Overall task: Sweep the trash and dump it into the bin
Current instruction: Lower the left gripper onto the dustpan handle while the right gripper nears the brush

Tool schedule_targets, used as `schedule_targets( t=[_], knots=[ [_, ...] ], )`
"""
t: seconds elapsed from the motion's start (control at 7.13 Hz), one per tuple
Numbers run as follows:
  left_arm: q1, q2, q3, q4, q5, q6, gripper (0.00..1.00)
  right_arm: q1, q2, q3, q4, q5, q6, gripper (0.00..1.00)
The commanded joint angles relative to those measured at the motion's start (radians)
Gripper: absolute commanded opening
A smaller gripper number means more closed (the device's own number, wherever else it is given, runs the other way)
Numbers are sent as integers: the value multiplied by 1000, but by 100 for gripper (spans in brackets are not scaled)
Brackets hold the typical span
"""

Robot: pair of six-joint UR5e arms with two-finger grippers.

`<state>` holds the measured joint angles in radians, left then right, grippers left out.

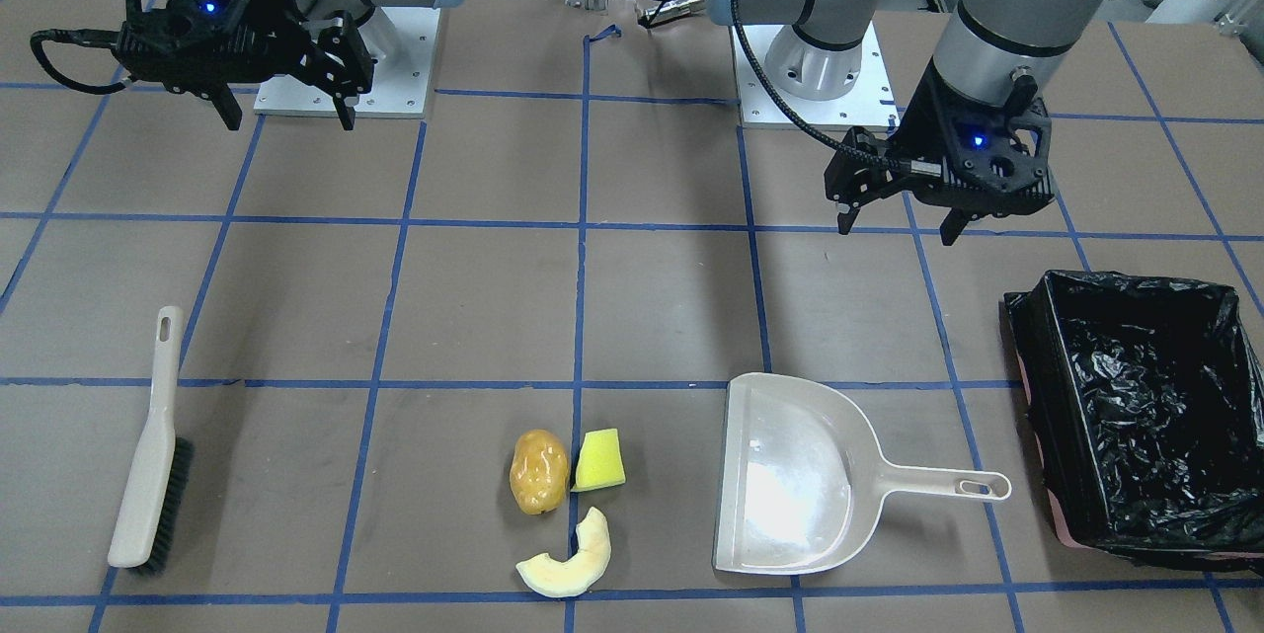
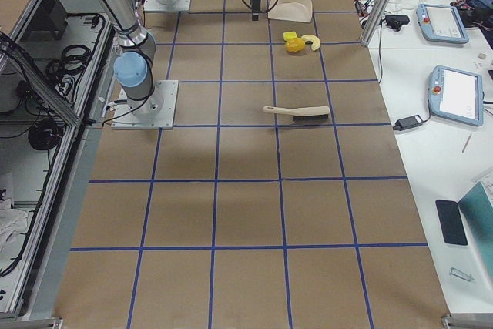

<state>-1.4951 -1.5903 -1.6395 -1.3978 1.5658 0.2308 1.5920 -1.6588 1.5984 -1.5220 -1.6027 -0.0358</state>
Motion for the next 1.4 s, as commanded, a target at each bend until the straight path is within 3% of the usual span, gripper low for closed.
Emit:
schedule_targets(
  t=[0.0, 0.42, 0.56, 0.84, 1.26],
  knots=[
    [7, -39, 3, 54, 8, 265, 100, -15, 7, 0, 8, -2, -4, 100],
    [123, -126, 4, 86, -1, 841, 100, -128, 24, 0, 2, -2, -73, 100],
    [130, -172, 16, 168, -4, 966, 100, -167, 34, 1, -4, -3, -158, 100],
    [131, -243, 13, 189, 8, 1303, 100, -283, 106, 2, -41, 3, -276, 100],
    [131, -338, 18, 370, 10, 1325, 100, -392, 241, 2, -194, -2, -470, 100]
  ],
)
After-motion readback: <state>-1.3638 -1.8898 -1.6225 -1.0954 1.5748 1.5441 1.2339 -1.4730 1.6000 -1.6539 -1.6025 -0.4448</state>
